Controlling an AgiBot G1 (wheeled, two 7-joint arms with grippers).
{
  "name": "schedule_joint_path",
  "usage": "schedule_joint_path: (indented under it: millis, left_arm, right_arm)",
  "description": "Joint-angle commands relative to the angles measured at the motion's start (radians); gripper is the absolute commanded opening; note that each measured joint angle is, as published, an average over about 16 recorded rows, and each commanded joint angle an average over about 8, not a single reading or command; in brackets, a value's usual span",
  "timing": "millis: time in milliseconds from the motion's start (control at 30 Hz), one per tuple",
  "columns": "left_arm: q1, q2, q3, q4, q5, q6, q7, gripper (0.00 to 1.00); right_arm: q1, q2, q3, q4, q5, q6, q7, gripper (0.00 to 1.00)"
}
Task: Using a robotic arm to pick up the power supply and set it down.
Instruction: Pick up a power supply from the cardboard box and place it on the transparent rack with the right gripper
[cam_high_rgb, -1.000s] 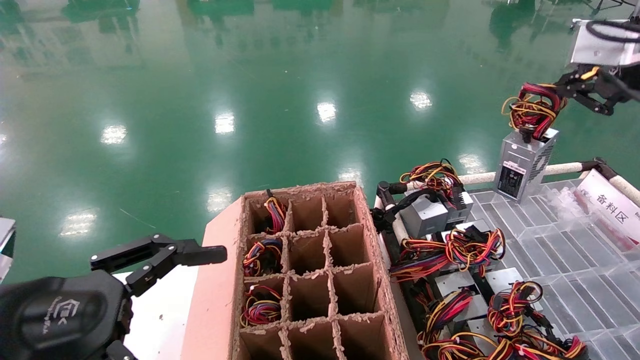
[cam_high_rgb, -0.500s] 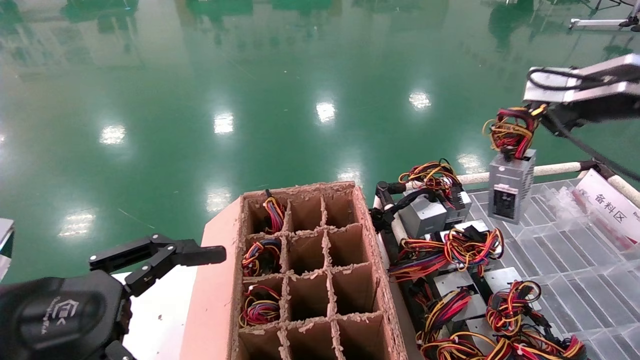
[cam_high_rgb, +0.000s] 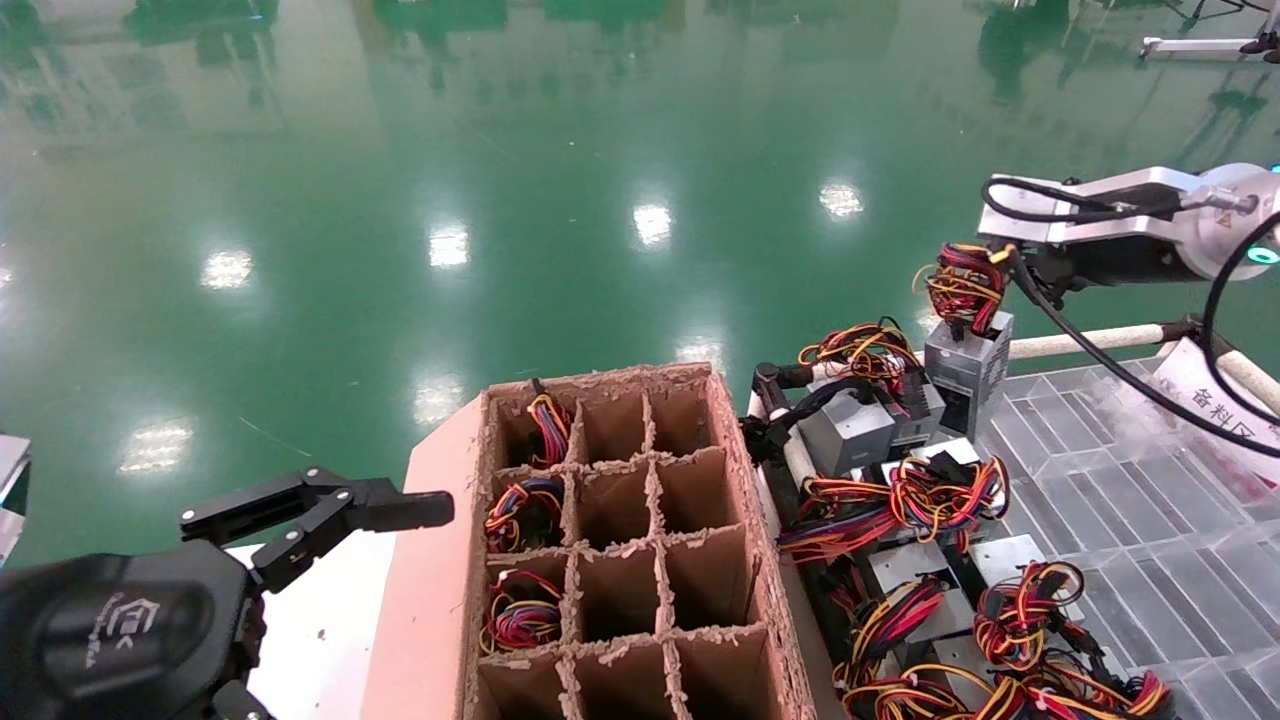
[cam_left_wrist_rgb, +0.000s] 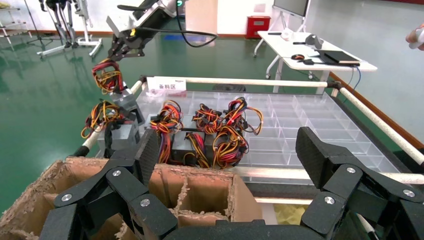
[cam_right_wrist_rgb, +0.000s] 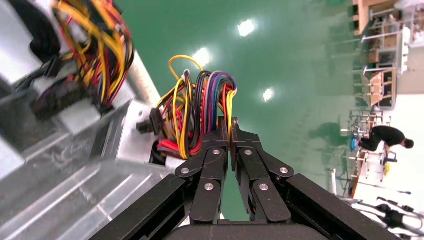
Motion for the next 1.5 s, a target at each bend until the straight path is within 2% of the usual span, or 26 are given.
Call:
schedule_joint_path:
  millis: [33,467,800,1033,1500]
  left_arm:
    - [0.000,0.000,0.000,0.000,0.000,0.000,0.000,1.00]
    - [0.000,0.000,0.000,0.000,0.000,0.000,0.000,1.00]
    - [0.000,0.000,0.000,0.000,0.000,0.000,0.000,1.00]
    - [0.000,0.000,0.000,0.000,0.000,0.000,0.000,1.00]
    - [0.000,0.000,0.000,0.000,0.000,0.000,0.000,1.00]
  right_arm:
    - [-0.009,-0.004,0.006,-0.003,0.009,0.011,0.006,0.00]
    - [-0.095,0.038,0.088,-0.007,0.128,0.135,0.043,0.00]
    - [-0.192,0.074,0.159,0.020,0.228,0.159,0.016,0.00]
    - [-0.197,0.095,0.176,0.028,0.252,0.135,-0.028,0.00]
    - [-0.175,0.162,0.176,0.013,0.253,0.005,-0.054,0.00]
